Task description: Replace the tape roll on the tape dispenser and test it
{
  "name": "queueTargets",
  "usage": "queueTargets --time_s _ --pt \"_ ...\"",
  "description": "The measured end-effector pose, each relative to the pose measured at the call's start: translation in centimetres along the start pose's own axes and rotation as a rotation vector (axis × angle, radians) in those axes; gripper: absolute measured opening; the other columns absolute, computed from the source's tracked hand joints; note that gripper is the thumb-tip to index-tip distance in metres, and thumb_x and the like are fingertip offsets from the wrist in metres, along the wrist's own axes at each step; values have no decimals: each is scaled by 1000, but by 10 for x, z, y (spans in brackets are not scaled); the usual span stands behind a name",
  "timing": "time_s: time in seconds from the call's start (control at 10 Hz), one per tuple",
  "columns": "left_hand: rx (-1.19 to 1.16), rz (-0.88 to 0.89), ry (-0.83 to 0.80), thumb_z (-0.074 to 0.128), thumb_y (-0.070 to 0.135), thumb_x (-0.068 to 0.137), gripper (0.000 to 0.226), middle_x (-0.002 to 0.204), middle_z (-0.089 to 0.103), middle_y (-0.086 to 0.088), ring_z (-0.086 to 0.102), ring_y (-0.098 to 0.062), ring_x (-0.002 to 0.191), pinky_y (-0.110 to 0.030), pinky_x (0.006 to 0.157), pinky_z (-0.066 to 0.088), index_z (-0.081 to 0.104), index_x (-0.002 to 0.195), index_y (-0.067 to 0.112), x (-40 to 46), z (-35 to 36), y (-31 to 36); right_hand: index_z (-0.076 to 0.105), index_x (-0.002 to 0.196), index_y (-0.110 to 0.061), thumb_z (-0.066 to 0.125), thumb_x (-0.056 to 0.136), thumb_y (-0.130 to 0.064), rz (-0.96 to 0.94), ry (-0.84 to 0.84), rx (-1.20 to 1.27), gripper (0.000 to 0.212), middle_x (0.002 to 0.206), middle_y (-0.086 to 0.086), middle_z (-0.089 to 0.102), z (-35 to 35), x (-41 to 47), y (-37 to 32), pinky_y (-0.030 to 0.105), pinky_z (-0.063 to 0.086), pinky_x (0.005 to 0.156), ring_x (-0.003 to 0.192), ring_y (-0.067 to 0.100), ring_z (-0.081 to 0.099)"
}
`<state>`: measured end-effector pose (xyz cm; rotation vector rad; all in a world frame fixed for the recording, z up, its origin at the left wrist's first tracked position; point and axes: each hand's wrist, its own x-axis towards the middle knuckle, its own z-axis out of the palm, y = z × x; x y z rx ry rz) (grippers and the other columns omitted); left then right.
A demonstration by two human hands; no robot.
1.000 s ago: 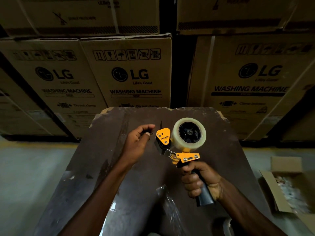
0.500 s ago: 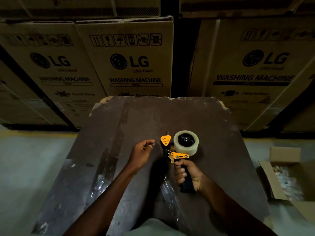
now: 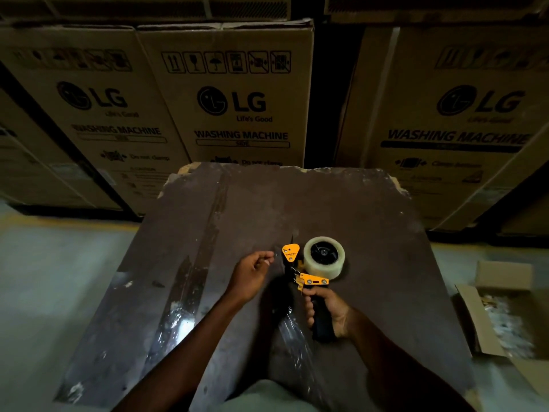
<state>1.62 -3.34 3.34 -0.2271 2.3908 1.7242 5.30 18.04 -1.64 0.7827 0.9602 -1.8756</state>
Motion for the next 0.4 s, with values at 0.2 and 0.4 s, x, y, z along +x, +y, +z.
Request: queueTargets --time_s 0.2,0.4 --pt "52 19 -16 52 3 97 27 117 69 -8 63 -12 106 -14 90 47 63 121 4 -6 5 3 68 84 -6 72 87 -29 -140 298 -371 24 68 13 70 2 -5 13 33 56 56 56 25 66" --pt "185 160 -43 55 9 97 34 127 64 0 60 -16 123 -19 101 42 58 131 8 -9 -6 8 69 110 -25 49 91 -62 -553 707 -1244 46 108 -1 73 0 -33 10 39 56 87 101 23 69"
